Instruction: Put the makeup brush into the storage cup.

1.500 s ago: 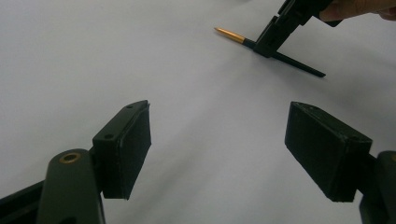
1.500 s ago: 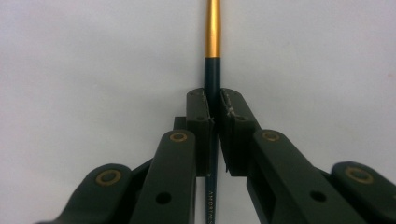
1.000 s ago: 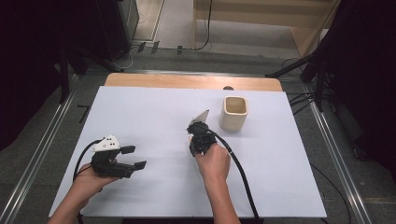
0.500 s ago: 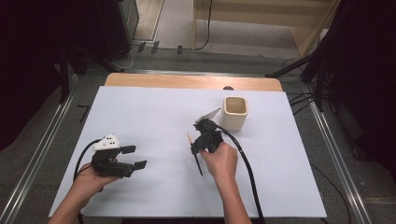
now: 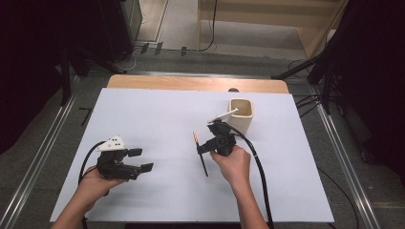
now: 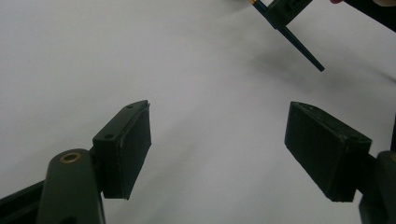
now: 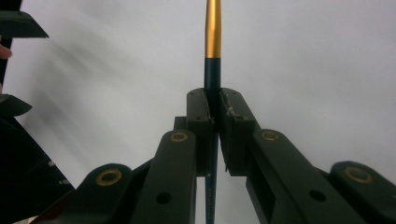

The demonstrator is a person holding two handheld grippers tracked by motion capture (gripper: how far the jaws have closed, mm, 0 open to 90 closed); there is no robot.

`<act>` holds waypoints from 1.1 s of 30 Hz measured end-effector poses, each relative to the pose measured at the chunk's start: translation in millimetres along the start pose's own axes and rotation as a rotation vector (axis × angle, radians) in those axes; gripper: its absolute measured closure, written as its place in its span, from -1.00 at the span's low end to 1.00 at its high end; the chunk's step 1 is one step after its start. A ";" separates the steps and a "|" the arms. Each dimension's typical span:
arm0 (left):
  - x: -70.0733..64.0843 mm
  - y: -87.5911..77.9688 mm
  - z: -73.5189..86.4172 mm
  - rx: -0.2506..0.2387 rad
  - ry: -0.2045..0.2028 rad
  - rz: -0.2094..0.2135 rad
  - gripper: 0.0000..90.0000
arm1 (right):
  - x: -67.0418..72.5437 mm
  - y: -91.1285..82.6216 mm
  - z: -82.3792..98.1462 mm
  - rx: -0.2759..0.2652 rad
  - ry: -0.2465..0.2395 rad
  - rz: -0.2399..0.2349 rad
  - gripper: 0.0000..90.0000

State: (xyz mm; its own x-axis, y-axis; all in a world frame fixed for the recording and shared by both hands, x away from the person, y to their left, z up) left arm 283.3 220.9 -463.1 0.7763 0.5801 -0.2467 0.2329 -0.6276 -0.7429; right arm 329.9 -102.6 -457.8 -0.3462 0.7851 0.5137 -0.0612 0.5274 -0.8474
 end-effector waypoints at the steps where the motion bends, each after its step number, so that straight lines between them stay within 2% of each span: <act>1: -0.6 0.5 -0.7 -0.002 -0.006 0.004 -0.48 | -1.2 -0.3 0.6 -0.005 -0.004 -0.010 0.88; 4: -1.3 1.7 -2.9 -0.007 -0.020 0.019 -0.48 | -4.1 -0.9 1.9 -0.036 -0.024 -0.063 0.88; 13: -8.1 8.0 -10.9 -0.009 -0.044 0.054 -0.48 | -7.0 1.4 3.9 -0.116 -0.067 -0.145 0.88; 15: -9.6 10.3 -12.5 -0.007 -0.047 0.063 -0.48 | -6.8 2.9 4.3 -0.118 -0.069 -0.151 0.88; 17: -11.0 11.5 -13.9 -0.009 -0.057 0.075 -0.48 | -7.7 4.5 4.4 -0.131 -0.076 -0.186 0.88; 22: -13.7 13.9 -17.4 -0.010 -0.059 0.092 -0.48 | -6.3 5.8 5.4 -0.152 -0.080 -0.213 0.88; 27: -14.8 16.8 -20.5 -0.017 -0.067 0.106 -0.48 | -7.3 8.8 6.7 -0.168 -0.088 -0.273 0.88; 29: -15.2 17.6 -22.0 -0.019 -0.074 0.097 -0.48 | -6.7 8.9 7.3 -0.178 -0.092 -0.263 0.88; 33: -15.2 20.7 -25.7 -0.021 -0.081 0.110 -0.48 | -7.2 8.7 7.6 -0.197 -0.096 -0.275 0.88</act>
State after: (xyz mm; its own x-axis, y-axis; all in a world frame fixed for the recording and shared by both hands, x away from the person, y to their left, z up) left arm 291.3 185.8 -458.7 0.7479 0.5468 -0.3764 0.1619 -0.7002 -0.6953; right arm 324.7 -106.1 -469.9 -0.4291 0.5756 0.6961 0.0144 0.7749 -0.6319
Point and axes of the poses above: each handheld gripper's, and its own axes: y roughly forward along the jaws, z roughly out of its underside, x roughly to its left, the point moved 1 cm from there along y, roughly forward along the jaws, and after that the axes turned 11 degrees about x, right-handed, at the moved point
